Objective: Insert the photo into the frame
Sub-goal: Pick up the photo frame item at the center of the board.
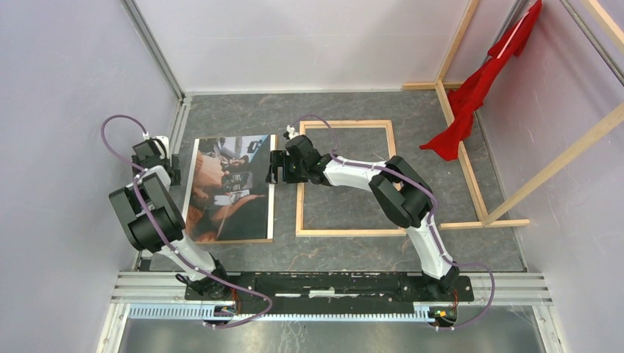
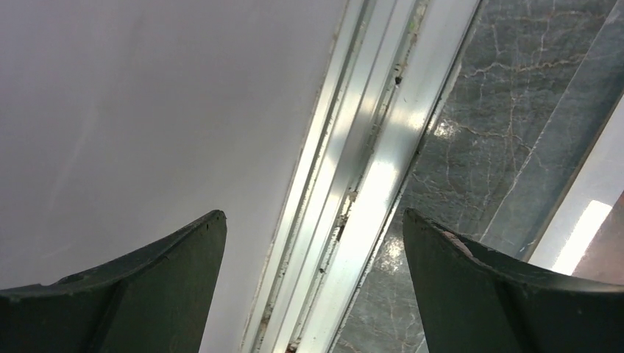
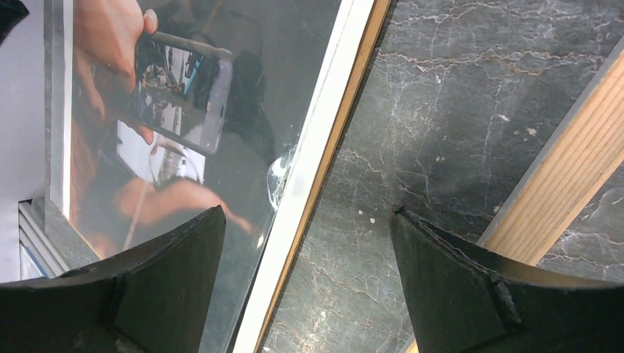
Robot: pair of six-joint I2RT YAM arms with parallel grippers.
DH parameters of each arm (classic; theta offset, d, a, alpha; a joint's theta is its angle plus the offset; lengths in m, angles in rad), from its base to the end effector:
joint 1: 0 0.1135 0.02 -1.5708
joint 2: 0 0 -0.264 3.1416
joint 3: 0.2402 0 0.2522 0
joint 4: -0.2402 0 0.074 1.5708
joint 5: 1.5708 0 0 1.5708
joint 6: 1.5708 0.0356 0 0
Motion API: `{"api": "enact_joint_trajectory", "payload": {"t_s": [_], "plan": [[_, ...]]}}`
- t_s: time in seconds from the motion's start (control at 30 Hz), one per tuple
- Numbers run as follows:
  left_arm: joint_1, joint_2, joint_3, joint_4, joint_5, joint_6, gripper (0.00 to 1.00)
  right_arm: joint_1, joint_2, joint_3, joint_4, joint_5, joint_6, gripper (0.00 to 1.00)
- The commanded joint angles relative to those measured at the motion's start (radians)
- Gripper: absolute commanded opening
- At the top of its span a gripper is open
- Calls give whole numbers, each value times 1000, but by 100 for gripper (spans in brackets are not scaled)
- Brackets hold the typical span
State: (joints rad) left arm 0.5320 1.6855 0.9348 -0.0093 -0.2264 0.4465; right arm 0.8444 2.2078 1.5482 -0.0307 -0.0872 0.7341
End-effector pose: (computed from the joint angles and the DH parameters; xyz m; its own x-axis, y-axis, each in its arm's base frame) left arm 0.2968 0.1839 0.1777 -0.8095 0.0118 -0.5870 -0.3159 0.8339 0.4525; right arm 0.3243 0.3697 0.1533 -0.8428 0.0562 -0.5353 -0.3027 0.7729 0.5577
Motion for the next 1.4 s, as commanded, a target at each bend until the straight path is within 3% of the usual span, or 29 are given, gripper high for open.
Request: {"api": "enact_joint_trajectory", "payload": {"t_s": [0.0, 0.77, 1.1, 1.37], "plan": [[-7, 36, 13, 38, 23, -54, 95, -16, 57, -16, -60, 34, 1, 90], [-110, 100, 16, -11, 29, -95, 95, -78, 131, 1, 21, 44, 79, 90], [-100, -31, 102, -136, 148, -84, 96, -121, 158, 33, 53, 54, 106, 89], [-82, 48, 88, -10, -11, -43, 95, -119, 173, 32, 58, 41, 110, 89]]}}
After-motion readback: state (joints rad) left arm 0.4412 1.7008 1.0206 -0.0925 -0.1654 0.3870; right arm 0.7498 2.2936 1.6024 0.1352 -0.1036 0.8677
